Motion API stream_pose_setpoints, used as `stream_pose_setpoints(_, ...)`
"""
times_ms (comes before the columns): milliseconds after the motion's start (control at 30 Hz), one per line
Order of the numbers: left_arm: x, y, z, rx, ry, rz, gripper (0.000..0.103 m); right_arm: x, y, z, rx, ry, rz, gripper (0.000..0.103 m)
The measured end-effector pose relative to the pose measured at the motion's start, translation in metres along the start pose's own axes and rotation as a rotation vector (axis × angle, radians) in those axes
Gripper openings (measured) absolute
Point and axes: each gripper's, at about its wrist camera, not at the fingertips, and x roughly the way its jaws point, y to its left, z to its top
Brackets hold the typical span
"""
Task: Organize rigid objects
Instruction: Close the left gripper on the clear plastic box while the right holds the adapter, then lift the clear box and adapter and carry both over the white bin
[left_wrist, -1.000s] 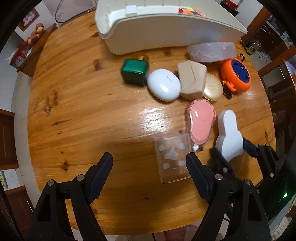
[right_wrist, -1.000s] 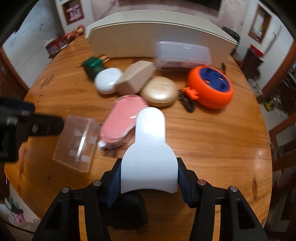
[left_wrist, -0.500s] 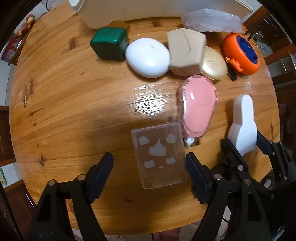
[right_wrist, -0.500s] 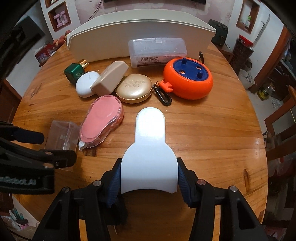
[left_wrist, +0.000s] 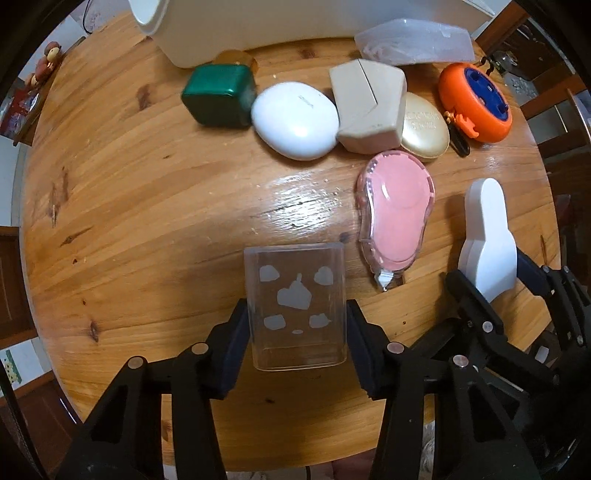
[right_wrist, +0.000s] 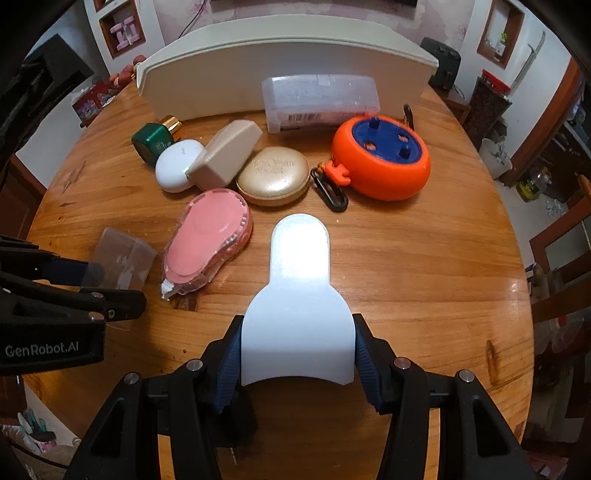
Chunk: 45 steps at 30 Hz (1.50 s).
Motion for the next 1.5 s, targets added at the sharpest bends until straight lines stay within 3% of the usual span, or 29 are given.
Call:
stream_pose_setpoints(267,-0.057,0.003,-0.004,0.052,-0.135,0.029,0.053,-0.029,0.008,0.009,-0.006,-0.068,0.003,0.055)
stream_pose_setpoints(467,-0.114,0.003,-0.004,0.065,-0.255,0.007,0.053,-0.062,0.009,0.03,0.002,-0.131,0.025,0.055)
stream_pose_setpoints(733,-0.209,0.021,0.031,0.068,-0.456,-0.015,0.053,-0.127,0.008,0.08,-0.013,-0.261,0.034,0.055)
stream_pose_setpoints(967,-0.276,0.027,0.072,0.052,-0.62,-0.001,0.053,-0.184,-0.003,0.143,-0.012,-0.366,0.018,0.055)
stream_pose_setpoints(1333,-0.314,0.017,0.133,0.044,-0.755,0.015,0.053,-0.255,-0.05,0.251,0.068,-0.532,0.074,0.055)
stream_pose_setpoints(1500,-0.291,0.016,0.165,0.012,-0.712,-0.001,0.053,-0.242,-0.066,0.298,0.089,-0.552,0.067,0.055)
